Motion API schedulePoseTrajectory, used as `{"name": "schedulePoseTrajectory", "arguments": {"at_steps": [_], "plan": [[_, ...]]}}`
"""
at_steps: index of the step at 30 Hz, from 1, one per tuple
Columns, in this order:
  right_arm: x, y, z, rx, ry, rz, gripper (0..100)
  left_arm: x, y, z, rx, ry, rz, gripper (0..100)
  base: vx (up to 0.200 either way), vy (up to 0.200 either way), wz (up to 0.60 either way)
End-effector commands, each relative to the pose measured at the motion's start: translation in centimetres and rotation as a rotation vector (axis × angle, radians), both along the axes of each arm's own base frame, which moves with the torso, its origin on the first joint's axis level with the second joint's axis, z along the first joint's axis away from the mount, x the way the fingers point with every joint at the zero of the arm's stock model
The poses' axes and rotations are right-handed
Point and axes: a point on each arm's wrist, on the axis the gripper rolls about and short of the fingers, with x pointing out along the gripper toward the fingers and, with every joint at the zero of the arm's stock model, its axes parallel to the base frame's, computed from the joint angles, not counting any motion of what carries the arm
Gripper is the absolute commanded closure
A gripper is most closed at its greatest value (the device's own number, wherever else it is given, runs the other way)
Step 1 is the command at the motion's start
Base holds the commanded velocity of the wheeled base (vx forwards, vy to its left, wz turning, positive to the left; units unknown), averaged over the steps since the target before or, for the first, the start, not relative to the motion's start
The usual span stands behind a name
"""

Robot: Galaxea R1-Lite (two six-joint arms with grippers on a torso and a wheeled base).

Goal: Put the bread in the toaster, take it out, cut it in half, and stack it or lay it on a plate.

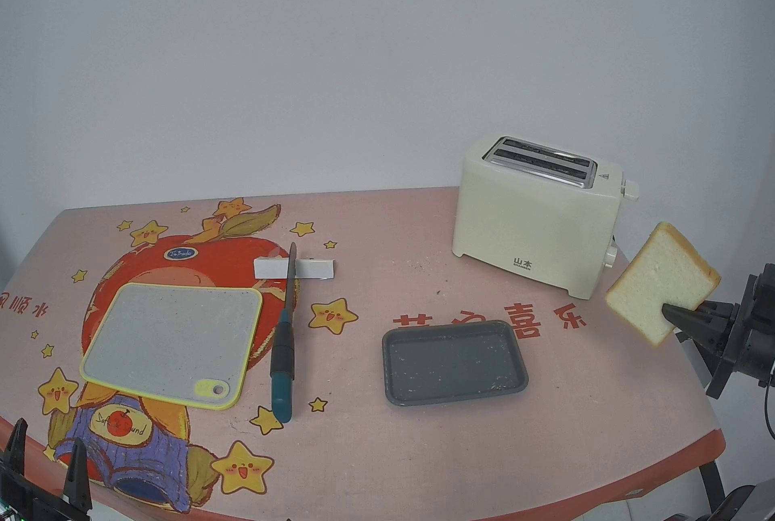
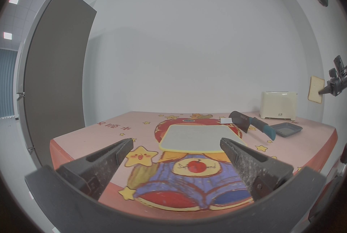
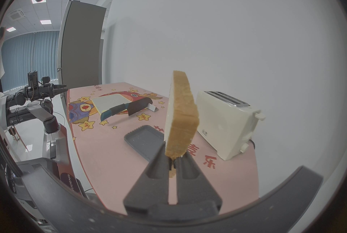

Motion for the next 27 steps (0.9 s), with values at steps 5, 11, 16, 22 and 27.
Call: {"name": "schedulePoseTrajectory", "arguments": {"at_steps": [5,11,16,22,27], "plan": [[0.1,0.1,0.4,0.010,-0.023,0.004,100,0.1,0.0,-0.5,-0.002,0.010,0.001,0,0.000,0.000,0.00],[-0.1,0.0,0.1,0.010,-0.014,0.003,100,0.1,0.0,-0.5,0.000,0.012,0.001,0,0.000,0.000,0.00],[0.2,0.0,0.4,0.008,-0.020,-0.005,100,0.1,0.0,-0.5,0.000,0.012,-0.001,0,0.000,0.000,0.00],[0.7,0.2,0.9,-0.004,-0.038,-0.053,100,0.1,0.0,-0.5,0.000,0.010,-0.001,0,0.000,0.000,0.00],[0.7,0.1,1.2,0.016,-0.064,-0.056,100,0.1,0.0,-0.5,0.000,0.012,-0.001,0,0.000,0.000,0.00]]}}
